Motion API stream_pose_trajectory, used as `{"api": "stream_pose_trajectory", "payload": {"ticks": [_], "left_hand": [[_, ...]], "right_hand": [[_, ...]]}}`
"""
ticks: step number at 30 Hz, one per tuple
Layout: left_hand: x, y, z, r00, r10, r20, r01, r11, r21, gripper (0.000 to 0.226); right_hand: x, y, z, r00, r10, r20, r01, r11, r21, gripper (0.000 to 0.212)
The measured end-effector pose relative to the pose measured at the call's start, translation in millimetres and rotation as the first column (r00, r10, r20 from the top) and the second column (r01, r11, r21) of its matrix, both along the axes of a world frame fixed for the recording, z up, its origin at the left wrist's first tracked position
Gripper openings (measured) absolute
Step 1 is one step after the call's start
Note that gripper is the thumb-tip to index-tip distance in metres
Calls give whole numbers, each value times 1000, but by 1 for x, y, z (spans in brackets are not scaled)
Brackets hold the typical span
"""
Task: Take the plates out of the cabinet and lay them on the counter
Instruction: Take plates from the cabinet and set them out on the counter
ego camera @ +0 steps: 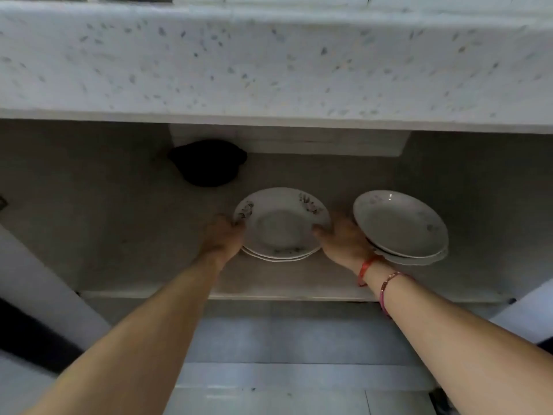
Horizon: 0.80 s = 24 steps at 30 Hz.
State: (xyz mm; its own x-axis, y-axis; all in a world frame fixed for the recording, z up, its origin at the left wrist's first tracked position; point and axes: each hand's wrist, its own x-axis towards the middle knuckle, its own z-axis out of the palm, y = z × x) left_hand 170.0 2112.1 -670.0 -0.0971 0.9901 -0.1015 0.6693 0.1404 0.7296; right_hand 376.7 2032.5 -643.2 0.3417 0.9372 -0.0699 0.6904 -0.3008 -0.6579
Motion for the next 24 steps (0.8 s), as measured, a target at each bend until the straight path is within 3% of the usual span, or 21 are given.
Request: {"api": "stream_pose_trajectory", "payload": {"ticks": [4, 6, 8, 10, 24], "left_hand": [[0, 15, -9, 993, 32, 117, -29, 999, -27, 38], [1, 18, -11, 984, 54, 168, -51, 998, -26, 34], [3, 19, -13, 970, 82, 231, -76, 996, -36, 32], [4, 19, -13, 953, 99, 285, -89, 995, -48, 31], [-13, 8, -16, 940, 77, 332, -45, 994, -101, 45]], "right_hand": [[4, 23, -8, 956, -143, -255, 141, 990, -28, 43], [9, 33, -18, 877, -209, -432, 211, 976, -44, 46], [5, 31, -15, 764, -254, -593, 261, 962, -75, 32], [4, 29, -14, 689, -274, -671, 275, 955, -108, 27], [8, 16, -4, 672, -249, -698, 237, 965, -115, 24]]}}
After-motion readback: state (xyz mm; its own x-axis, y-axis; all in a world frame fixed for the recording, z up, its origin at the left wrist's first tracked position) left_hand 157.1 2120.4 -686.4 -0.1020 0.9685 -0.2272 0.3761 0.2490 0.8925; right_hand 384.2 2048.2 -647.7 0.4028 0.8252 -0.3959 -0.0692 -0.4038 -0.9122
